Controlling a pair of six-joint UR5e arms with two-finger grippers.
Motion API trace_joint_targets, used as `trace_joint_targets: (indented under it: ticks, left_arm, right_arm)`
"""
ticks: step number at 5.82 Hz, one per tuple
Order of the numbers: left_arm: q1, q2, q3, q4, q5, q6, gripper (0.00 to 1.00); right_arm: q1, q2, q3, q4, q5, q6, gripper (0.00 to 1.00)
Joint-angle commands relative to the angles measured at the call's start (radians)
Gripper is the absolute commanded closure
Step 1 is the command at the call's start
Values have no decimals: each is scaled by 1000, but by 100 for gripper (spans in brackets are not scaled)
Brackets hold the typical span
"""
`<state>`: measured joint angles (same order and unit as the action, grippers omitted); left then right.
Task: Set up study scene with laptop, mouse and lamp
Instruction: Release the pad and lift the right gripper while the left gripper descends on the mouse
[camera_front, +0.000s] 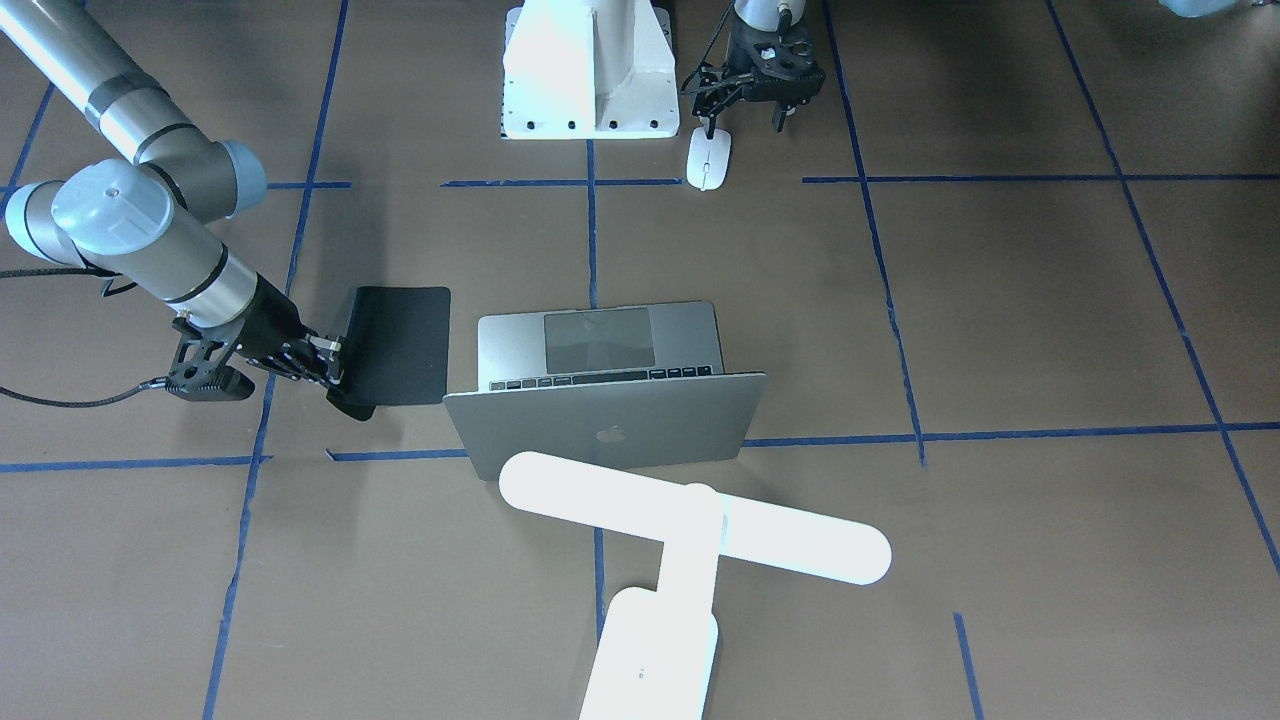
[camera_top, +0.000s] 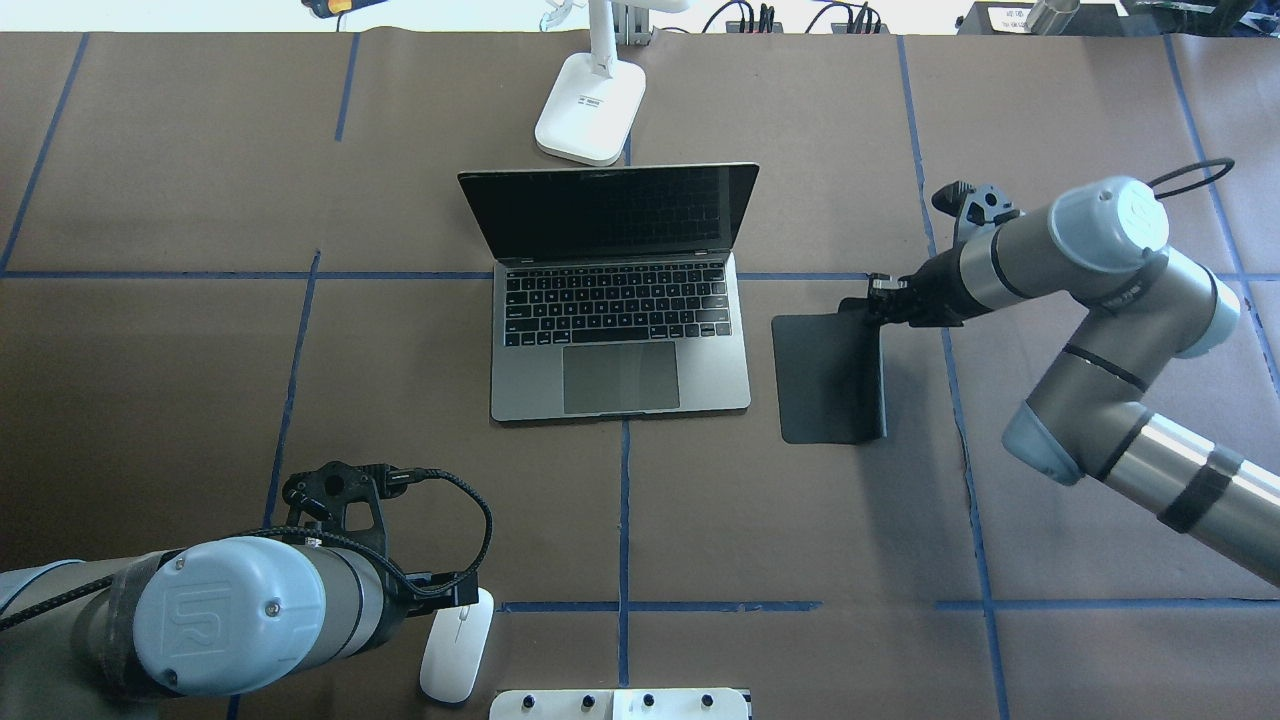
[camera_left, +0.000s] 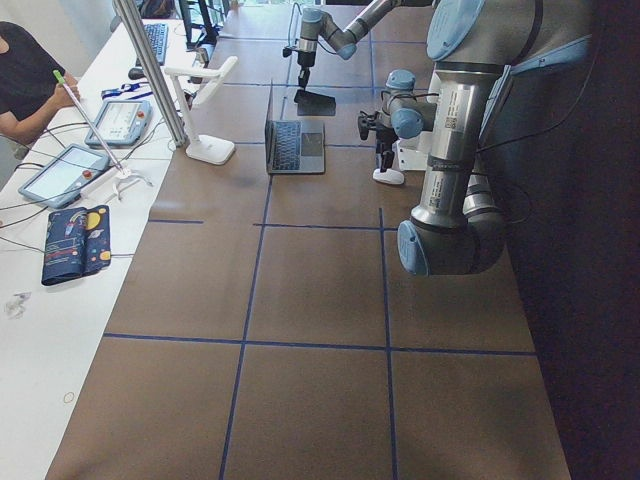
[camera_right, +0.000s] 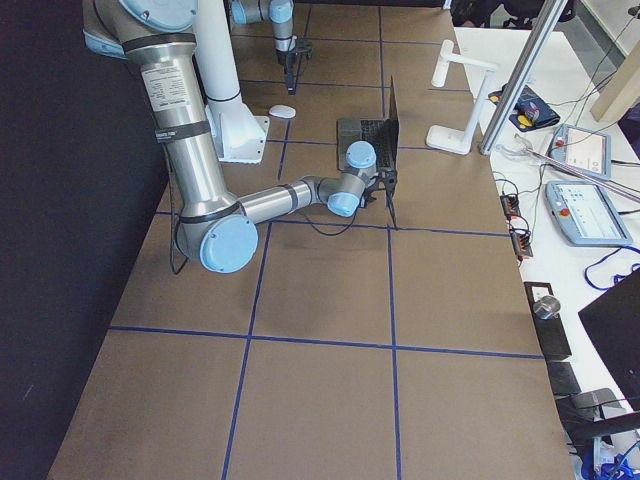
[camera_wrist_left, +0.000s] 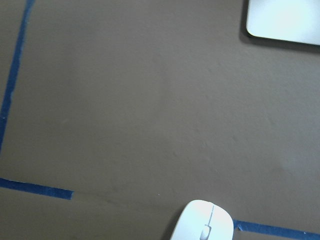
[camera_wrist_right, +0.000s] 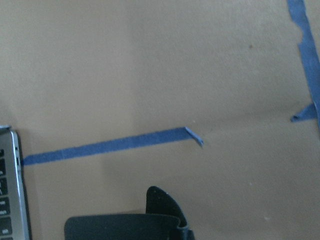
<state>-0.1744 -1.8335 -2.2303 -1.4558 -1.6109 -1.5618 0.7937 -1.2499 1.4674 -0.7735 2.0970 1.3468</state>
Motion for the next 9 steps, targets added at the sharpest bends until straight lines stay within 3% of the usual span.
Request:
trace_joint_targets:
  ticks: [1,4,5,6,9]
  left_arm:
    - [4,-3,-2,-9,11,2,0]
    - [10,5,7,-9,8,183,2]
    - [39,5,38,-11,8,219,1]
    - [65,0,66,-11,9,227,1]
    - [67,-4,136,-119,11,423,2]
  right_arm:
    - [33,50,-36,-45,8,-9,100]
    - [39,84,-79,-49,8,-31,99]
    - [41,84,-79,-50,8,-34,65]
    - [41,84,-79,-55,8,-34,1]
    - [82,80,-64,-49,55,-35,0]
